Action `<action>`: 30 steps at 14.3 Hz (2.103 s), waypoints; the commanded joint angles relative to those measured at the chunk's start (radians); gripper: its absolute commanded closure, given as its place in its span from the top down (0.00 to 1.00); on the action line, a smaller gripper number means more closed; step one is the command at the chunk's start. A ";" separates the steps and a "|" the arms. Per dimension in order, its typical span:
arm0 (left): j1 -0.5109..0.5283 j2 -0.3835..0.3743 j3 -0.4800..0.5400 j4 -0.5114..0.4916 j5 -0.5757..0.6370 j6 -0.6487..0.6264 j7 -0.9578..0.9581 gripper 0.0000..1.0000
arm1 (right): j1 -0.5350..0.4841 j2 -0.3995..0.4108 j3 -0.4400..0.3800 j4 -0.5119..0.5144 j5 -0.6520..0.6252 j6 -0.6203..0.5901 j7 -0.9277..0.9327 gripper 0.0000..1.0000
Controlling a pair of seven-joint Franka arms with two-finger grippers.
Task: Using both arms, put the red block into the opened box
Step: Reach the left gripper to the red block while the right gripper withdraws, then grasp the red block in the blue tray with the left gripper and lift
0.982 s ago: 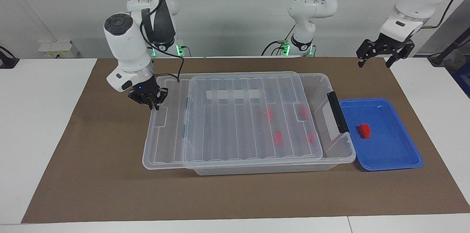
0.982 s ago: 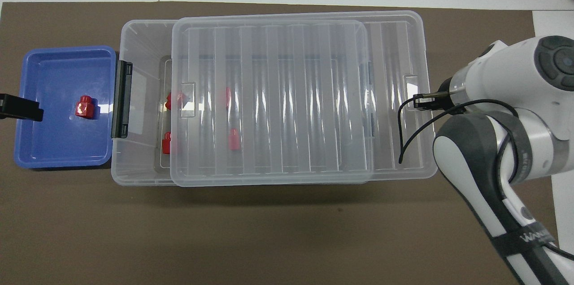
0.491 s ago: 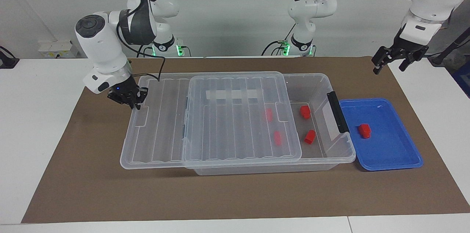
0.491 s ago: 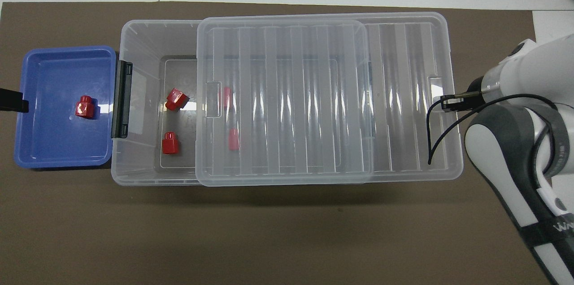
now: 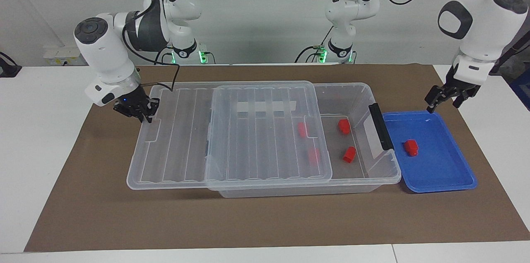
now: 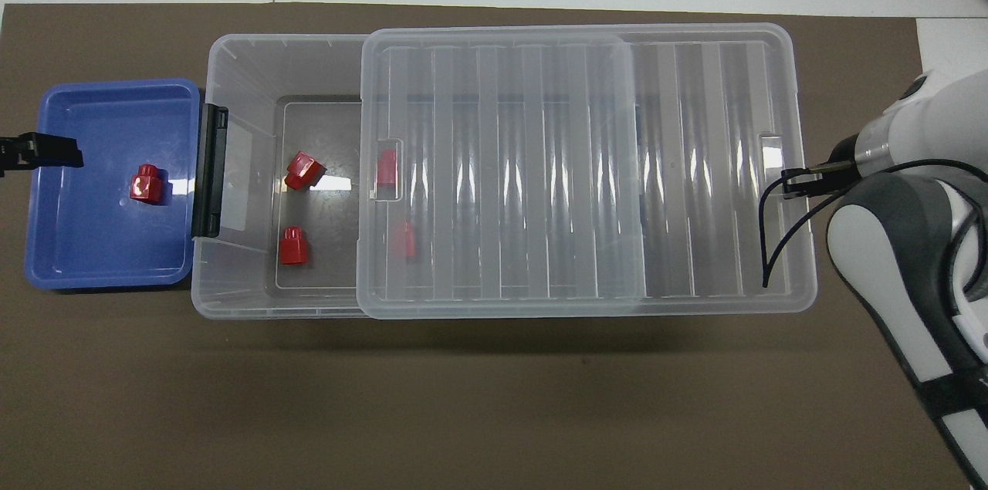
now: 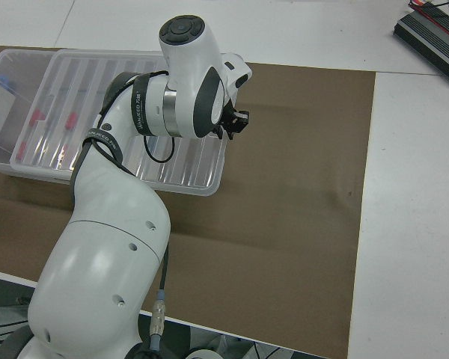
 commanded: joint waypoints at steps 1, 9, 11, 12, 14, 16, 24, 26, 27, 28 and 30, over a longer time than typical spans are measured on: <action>0.007 0.079 -0.002 -0.004 0.008 0.073 0.136 1.00 | -0.011 -0.016 0.005 -0.015 0.002 -0.012 -0.038 0.76; -0.010 0.278 -0.007 -0.004 -0.015 0.185 0.161 1.00 | -0.006 -0.085 0.002 0.040 0.002 -0.078 0.029 0.99; 0.002 0.280 -0.007 -0.007 -0.016 0.196 0.183 1.00 | 0.001 -0.085 0.003 0.113 0.002 -0.144 0.098 0.99; 0.013 0.280 -0.005 -0.007 -0.015 0.197 0.201 1.00 | 0.001 -0.085 0.003 0.144 0.002 -0.167 0.123 0.99; 0.039 0.278 -0.007 -0.018 -0.016 0.208 0.264 1.00 | 0.001 -0.085 0.003 0.199 0.004 -0.225 0.140 0.99; 0.041 0.277 -0.007 -0.055 -0.016 0.255 0.264 1.00 | 0.000 -0.085 0.003 0.250 0.007 -0.300 0.142 0.99; 0.036 0.274 -0.007 -0.101 -0.018 0.314 0.256 0.42 | -0.009 -0.091 0.002 0.293 0.016 -0.392 0.149 1.00; 0.033 0.274 -0.007 -0.101 -0.018 0.306 0.256 0.00 | -0.016 -0.088 -0.001 0.293 0.018 -0.392 0.148 1.00; 0.033 0.274 -0.007 -0.101 -0.018 0.303 0.255 0.00 | -0.016 -0.088 -0.001 0.295 0.021 -0.392 0.149 1.00; 0.035 0.274 -0.007 -0.099 -0.018 0.303 0.256 0.00 | -0.014 -0.088 -0.001 0.295 0.024 -0.392 0.149 1.00; 0.029 0.274 -0.007 -0.074 -0.039 0.265 0.244 0.00 | -0.014 -0.091 -0.001 0.293 0.025 -0.394 0.148 1.00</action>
